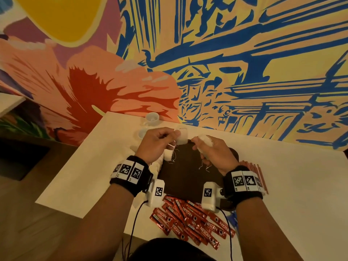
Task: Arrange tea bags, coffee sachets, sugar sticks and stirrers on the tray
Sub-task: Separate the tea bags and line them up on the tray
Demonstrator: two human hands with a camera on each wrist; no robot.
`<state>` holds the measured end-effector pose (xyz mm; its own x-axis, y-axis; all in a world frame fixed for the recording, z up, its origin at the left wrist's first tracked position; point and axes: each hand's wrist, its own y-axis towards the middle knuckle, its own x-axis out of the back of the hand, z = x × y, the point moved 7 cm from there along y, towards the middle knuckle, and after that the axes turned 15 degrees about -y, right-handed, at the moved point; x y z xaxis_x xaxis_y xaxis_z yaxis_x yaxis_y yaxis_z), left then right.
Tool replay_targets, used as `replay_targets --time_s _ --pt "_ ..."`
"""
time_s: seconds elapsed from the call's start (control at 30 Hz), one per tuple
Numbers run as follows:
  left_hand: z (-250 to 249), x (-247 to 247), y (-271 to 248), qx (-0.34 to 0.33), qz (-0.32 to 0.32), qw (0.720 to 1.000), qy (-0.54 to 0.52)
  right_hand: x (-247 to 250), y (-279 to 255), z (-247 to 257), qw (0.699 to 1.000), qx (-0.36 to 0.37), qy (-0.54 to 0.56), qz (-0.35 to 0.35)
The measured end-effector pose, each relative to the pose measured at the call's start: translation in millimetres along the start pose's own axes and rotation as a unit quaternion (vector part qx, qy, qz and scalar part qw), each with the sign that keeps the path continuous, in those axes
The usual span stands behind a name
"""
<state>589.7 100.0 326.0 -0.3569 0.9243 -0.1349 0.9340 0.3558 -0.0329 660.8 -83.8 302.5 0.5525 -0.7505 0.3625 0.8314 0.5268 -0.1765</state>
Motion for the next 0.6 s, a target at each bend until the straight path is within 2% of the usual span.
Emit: replay_targets --time_s 0.13,0.3,0.43,0.6 --pt "11.4 35.7 29.7 0.014 -0.023 0.999 0.042 -7.5 11.9 -17.7 0.997 -0.070 -0.012 0.010" --pt "54.5 73.6 71.0 0.050 -0.001 0.988 0.148 -21.9 15.8 -31.7 0.993 -0.116 -0.005 0.033" --pt "104.8 89.5 98.3 0.084 0.062 0.952 0.287 -35.7 25.3 -40.6 0.984 -0.158 0.062 0.045" --pt "169.4 87.3 110.6 0.124 0.164 0.887 0.414 -43.6 42.4 -45.3 0.981 -0.180 0.061 0.034"
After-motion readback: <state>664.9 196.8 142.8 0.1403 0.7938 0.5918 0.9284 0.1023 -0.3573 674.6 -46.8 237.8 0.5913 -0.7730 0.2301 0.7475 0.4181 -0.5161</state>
